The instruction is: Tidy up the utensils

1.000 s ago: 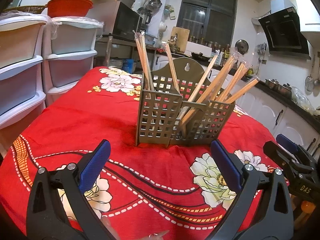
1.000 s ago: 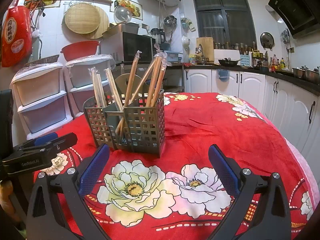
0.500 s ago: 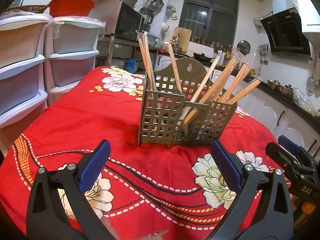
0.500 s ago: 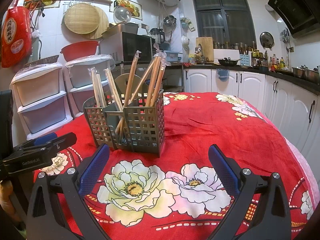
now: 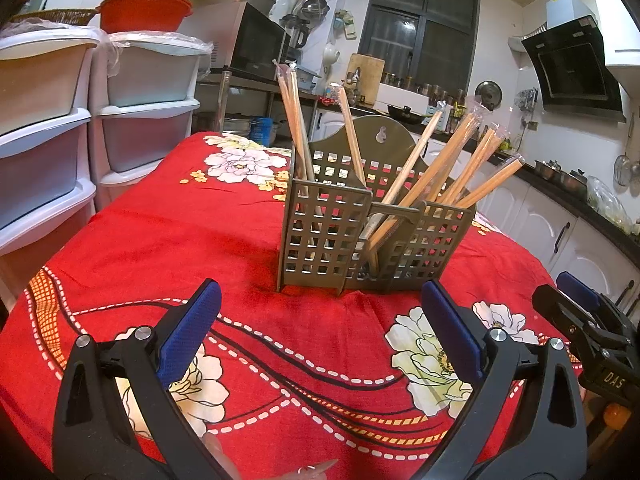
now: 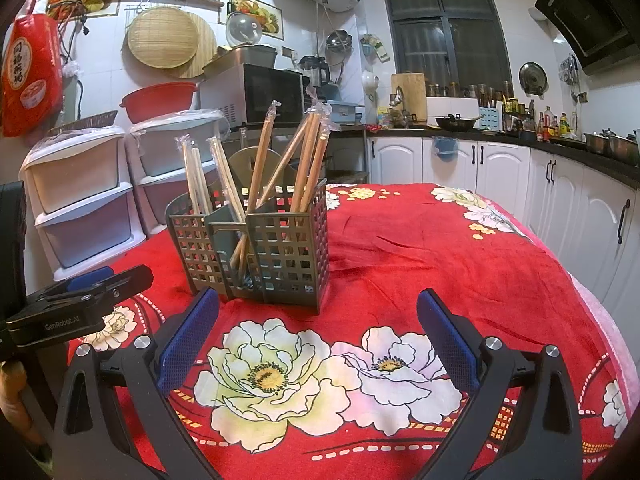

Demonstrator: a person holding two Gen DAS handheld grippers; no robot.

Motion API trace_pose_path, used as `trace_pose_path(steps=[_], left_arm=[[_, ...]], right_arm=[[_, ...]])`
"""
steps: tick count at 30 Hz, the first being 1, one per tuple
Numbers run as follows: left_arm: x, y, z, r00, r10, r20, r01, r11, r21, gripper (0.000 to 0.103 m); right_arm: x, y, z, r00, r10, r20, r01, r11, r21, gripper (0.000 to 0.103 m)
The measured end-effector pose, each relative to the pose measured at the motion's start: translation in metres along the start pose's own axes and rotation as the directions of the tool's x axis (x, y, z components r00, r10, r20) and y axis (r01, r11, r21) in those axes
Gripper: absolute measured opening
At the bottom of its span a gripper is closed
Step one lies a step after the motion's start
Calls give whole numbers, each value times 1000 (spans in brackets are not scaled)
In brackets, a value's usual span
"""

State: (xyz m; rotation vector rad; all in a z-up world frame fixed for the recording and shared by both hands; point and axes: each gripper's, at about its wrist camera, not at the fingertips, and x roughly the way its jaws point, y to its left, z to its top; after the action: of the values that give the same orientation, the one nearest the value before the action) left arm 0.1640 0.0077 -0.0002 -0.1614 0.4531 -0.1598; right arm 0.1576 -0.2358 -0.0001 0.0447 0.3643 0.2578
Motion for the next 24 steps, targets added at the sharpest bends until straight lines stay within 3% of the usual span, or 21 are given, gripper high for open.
trace_pose_path(steps=[24], left_arm=[[0,0,0,1000,1,-1,-1,1000,0,91]], right_arm=[[1,-1,-1,1000,1,-4,-1,1000,0,96]])
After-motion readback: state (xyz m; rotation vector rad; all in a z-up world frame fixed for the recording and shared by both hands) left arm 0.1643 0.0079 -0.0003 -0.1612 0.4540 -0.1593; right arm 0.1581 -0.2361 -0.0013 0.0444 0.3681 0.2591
